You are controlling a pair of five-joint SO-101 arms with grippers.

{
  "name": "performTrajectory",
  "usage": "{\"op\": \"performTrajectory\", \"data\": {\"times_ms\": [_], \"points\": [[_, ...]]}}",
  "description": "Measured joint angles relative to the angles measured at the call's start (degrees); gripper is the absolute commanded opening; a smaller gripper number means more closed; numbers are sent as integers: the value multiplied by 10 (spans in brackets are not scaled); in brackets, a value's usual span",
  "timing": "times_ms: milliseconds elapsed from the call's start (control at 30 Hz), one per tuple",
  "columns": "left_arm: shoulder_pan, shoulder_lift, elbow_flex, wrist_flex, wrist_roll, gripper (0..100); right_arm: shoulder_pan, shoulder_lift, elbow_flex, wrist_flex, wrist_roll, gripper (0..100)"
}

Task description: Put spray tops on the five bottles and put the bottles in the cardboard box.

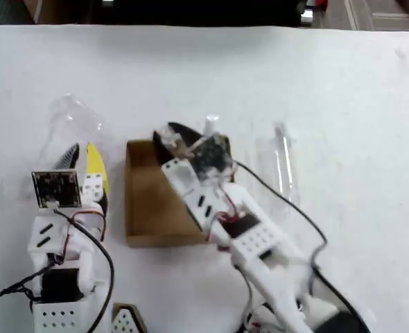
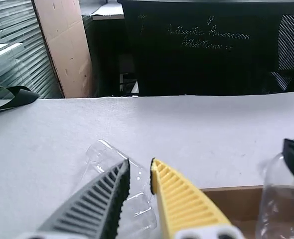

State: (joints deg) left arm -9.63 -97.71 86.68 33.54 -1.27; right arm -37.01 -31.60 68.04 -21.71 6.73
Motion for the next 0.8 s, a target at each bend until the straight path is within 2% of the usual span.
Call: {"op": "performTrajectory", "data": {"times_ms": [267, 800], "points": [[0, 1, 15, -3, 0, 72, 15, 209, -100, -36, -2, 17], [0, 1, 16, -4, 0, 72, 18, 222, -104, -92, -2, 18]]}}
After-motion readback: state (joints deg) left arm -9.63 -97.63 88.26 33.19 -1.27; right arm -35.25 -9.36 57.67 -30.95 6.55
